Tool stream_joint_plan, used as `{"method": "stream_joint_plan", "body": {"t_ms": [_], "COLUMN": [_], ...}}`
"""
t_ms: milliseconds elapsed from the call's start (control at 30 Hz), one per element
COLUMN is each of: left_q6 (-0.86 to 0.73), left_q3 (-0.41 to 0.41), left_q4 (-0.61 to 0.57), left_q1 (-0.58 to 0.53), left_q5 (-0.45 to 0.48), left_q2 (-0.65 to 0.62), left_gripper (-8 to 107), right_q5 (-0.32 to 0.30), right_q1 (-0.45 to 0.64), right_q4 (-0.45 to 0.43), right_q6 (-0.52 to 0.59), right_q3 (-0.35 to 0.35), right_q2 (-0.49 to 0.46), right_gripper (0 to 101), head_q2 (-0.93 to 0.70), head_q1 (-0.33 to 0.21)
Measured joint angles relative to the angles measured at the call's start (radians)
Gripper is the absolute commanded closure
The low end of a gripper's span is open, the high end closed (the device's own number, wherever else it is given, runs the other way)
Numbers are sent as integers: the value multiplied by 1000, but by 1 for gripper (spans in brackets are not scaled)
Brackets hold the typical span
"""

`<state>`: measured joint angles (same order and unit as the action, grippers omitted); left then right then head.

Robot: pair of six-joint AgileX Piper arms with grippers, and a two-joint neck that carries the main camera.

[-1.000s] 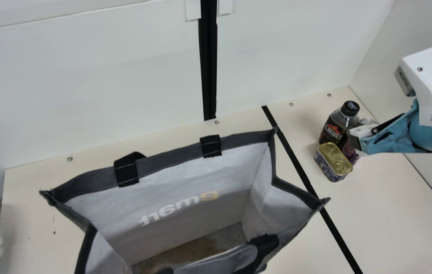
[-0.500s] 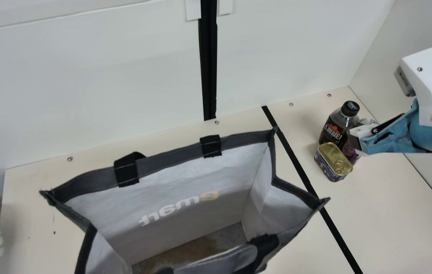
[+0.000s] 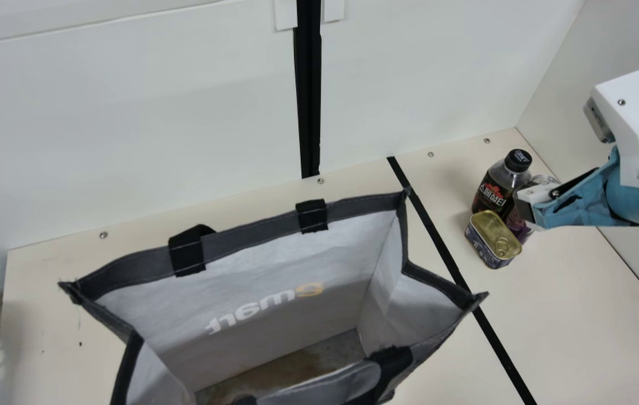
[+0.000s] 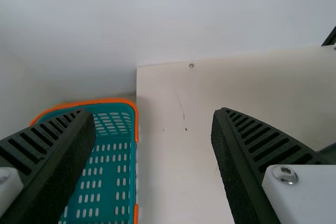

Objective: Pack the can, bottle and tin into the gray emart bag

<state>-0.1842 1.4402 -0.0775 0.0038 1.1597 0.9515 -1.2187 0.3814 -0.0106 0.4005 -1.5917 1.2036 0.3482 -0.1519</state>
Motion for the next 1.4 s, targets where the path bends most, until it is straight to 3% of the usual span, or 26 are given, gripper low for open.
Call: {"method": "stream_joint_plan", "body": {"t_ms": [633,1000,1400], "left_q6": [-112,-78,3], "left_q3": [182,294,429], "left_q4": [-84,-1,134], "left_q1": [12,-122,-349], "left_q5": [13,21,44], "left_q2": [108,168,258], "left_gripper": [9,9,9], "right_q5": [0,0,0], "right_q1": [0,0,0], "right_q4": [0,0,0], "right_q6": [0,0,0], "right_q3": [0,0,0], "right_q2": [0,0,0], "right_gripper": [10,10,10], "head_q2": [0,-2,0], "head_q1": [0,0,2]}}
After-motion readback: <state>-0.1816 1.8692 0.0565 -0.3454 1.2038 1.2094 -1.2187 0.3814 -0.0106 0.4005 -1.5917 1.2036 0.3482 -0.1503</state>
